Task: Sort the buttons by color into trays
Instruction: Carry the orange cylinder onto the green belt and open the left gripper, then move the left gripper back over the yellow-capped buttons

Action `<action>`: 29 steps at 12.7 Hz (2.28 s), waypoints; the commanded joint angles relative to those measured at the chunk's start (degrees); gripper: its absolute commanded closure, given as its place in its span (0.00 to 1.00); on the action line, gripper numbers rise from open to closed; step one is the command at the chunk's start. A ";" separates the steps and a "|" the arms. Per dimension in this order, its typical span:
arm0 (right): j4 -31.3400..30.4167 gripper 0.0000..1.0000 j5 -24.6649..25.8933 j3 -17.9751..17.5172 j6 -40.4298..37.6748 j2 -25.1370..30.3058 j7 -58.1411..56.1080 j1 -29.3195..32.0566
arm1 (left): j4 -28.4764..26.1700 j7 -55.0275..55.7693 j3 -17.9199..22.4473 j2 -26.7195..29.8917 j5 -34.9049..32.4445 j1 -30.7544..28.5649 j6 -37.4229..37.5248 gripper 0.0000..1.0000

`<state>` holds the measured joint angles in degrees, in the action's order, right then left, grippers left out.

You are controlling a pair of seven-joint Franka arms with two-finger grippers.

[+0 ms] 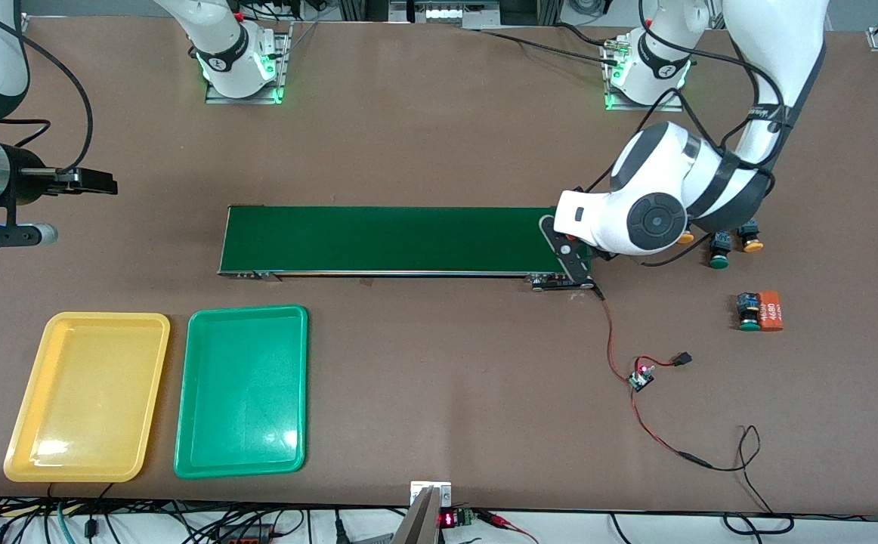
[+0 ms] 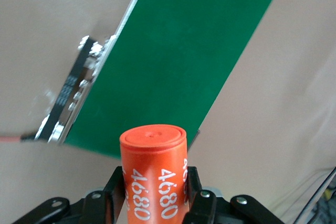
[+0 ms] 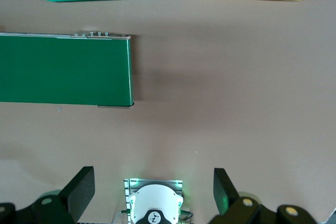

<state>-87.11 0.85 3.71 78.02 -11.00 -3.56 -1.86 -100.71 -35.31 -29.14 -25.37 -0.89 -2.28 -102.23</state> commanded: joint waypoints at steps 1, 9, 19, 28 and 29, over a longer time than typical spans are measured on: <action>0.10 0.00 -0.76 -0.28 -0.67 -0.25 -1.27 0.89 | -2.38 -7.04 -0.30 -1.08 -2.17 0.52 -4.19 0.81; 0.10 0.00 -1.02 -0.19 -0.76 -0.34 -1.27 1.07 | -4.41 -11.45 -0.39 -3.54 -9.92 4.83 -9.93 0.00; -12.35 0.00 -1.99 -0.19 9.32 7.11 -1.27 0.71 | 16.14 10.58 0.49 0.15 -8.96 -4.38 18.55 0.00; -36.36 0.00 -3.39 -0.98 25.94 21.71 -0.04 -0.08 | 11.81 27.28 13.03 7.33 -9.86 -5.02 15.78 0.00; -36.99 0.00 -3.39 -0.98 26.13 21.98 0.57 -0.16 | 6.11 30.71 16.01 10.49 -7.84 -4.67 11.04 0.00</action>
<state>-119.81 -1.85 3.07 101.81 7.42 -3.73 -1.78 -83.86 -9.65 -18.61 -22.08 -11.91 -8.43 -84.17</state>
